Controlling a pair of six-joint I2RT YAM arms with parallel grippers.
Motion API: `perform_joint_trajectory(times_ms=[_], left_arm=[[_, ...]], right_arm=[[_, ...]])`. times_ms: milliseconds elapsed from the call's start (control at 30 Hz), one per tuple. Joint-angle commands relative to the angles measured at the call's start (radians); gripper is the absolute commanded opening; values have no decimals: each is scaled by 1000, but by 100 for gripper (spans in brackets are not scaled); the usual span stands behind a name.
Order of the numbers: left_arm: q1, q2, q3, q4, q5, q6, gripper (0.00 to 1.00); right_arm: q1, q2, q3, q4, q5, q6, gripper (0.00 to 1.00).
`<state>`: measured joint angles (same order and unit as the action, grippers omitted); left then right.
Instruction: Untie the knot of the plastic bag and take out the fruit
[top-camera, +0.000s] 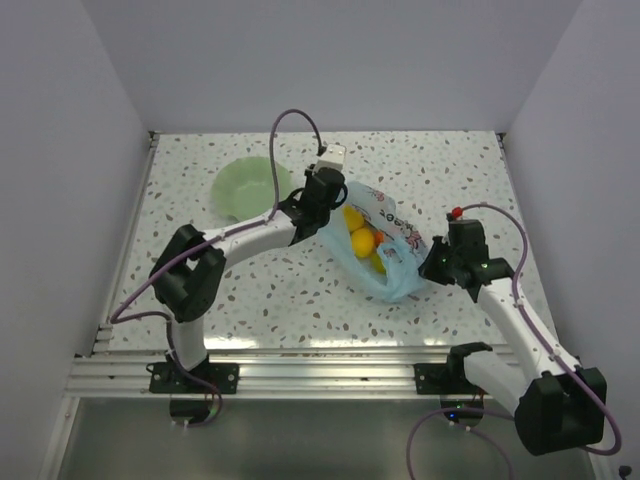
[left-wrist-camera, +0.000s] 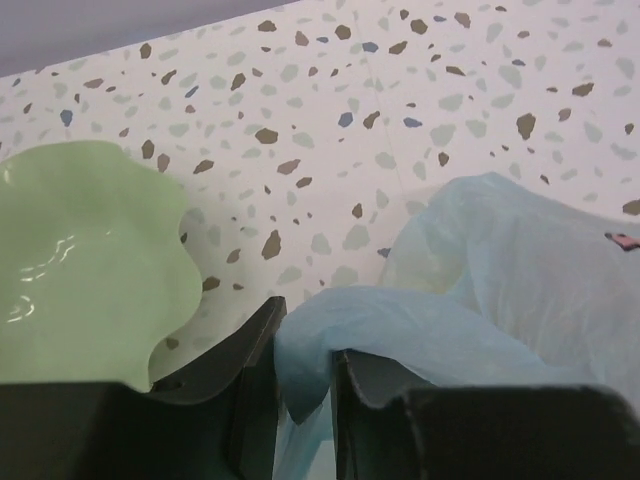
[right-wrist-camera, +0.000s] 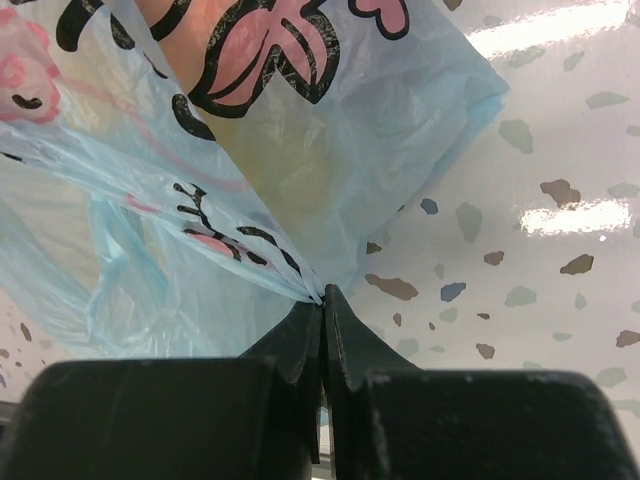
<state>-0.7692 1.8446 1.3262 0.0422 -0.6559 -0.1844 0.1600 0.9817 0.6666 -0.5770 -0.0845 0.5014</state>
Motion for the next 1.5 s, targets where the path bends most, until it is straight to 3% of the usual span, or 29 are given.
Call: perform_joint_trajectory(times_ms=[0,167,467,567,733,900,1233,1467], left_arm=[[94,60,96,-7,7,-122,28],[122,61,105,-10,108,-122,35],[113,-252,-105,-1,286,-138,87],[85,-358,-152,-74,291,-167,96],[-30,-476,-203,-145,248,-155,97],[-185,-467,-240,-137,260,-165,88],[-232,-141,-72,-61,291,-239,84],[-232,31,62,-100,254,-257,87]], right_arm=[[-5,0,-28,-44,34,17,0],[-5,35,-24,-35,35,-3,0],[-4,20,79,-27,-1,-61,0],[-4,18,114,-37,2,-67,0],[-2,12,137,-50,0,-80,0],[-2,11,140,-52,-3,-89,0],[-2,18,85,-14,-29,-67,0],[-1,20,71,-3,-41,-58,0]])
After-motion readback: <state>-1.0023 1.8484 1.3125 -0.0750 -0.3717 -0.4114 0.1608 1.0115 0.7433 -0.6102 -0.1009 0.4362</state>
